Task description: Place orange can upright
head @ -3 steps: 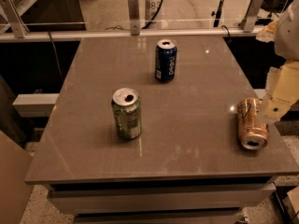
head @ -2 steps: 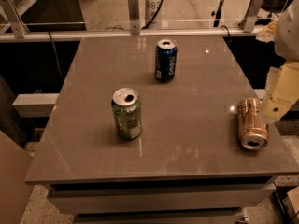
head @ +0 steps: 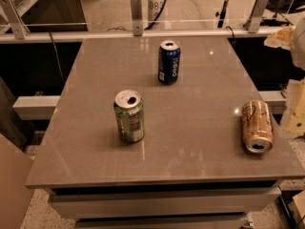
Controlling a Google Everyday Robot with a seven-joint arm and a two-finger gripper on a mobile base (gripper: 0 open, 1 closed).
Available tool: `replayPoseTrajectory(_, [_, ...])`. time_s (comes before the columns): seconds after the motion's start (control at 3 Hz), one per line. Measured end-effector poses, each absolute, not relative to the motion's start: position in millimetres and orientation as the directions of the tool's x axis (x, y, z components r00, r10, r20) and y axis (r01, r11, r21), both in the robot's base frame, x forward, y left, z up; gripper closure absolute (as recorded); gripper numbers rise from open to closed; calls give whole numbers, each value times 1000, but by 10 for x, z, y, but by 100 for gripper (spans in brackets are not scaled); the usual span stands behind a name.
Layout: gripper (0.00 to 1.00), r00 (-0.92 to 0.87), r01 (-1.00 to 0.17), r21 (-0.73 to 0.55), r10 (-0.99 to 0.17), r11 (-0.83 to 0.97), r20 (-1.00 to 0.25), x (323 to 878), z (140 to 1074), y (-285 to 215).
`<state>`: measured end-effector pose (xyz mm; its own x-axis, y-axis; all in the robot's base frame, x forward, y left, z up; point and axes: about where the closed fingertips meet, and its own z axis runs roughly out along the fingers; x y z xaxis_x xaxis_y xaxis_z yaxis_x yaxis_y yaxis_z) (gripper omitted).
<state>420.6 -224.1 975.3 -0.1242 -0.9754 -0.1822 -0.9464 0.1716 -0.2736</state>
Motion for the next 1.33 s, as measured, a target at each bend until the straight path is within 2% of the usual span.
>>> replayPoseTrajectory(0.67, [0, 103, -969, -240, -983, -64, -153, 4105, 9674, -2427])
replayPoseTrajectory(1.33, [0, 390, -903, -243, -914, -355, -113, 4106, 9620, -2684])
